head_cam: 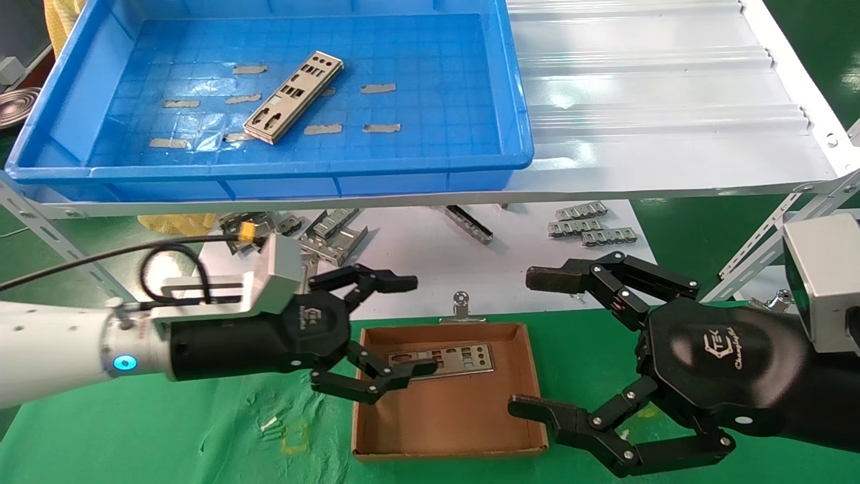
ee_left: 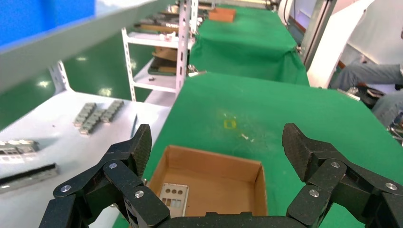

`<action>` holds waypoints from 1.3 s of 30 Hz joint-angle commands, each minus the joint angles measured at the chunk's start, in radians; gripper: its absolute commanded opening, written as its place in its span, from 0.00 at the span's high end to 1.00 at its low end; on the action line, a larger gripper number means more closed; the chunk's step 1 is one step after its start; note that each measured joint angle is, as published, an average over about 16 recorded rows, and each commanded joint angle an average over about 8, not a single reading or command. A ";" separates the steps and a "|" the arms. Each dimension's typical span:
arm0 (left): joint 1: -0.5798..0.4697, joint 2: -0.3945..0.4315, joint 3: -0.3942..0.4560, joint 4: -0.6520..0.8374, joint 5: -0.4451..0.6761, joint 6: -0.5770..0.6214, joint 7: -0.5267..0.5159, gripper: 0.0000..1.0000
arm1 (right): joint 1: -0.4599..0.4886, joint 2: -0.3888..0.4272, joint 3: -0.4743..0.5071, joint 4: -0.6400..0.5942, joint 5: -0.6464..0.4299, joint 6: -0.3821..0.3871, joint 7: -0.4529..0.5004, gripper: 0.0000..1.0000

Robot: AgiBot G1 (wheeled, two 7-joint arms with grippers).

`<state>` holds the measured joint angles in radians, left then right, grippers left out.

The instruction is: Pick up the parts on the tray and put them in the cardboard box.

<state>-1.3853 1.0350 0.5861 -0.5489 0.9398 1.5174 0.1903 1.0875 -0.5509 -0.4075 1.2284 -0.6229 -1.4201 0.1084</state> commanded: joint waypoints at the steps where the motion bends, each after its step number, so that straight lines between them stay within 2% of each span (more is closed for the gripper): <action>1: 0.016 -0.022 -0.016 -0.039 -0.011 -0.001 -0.020 0.00 | 0.000 0.000 0.000 0.000 0.000 0.000 0.000 0.00; 39: 0.314 -0.428 -0.310 -0.744 -0.212 -0.021 -0.379 0.00 | 0.000 0.000 0.000 0.000 0.000 0.000 0.000 0.00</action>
<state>-1.0778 0.6158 0.2828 -1.2769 0.7319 1.4968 -0.1804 1.0874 -0.5508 -0.4075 1.2283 -0.6227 -1.4199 0.1084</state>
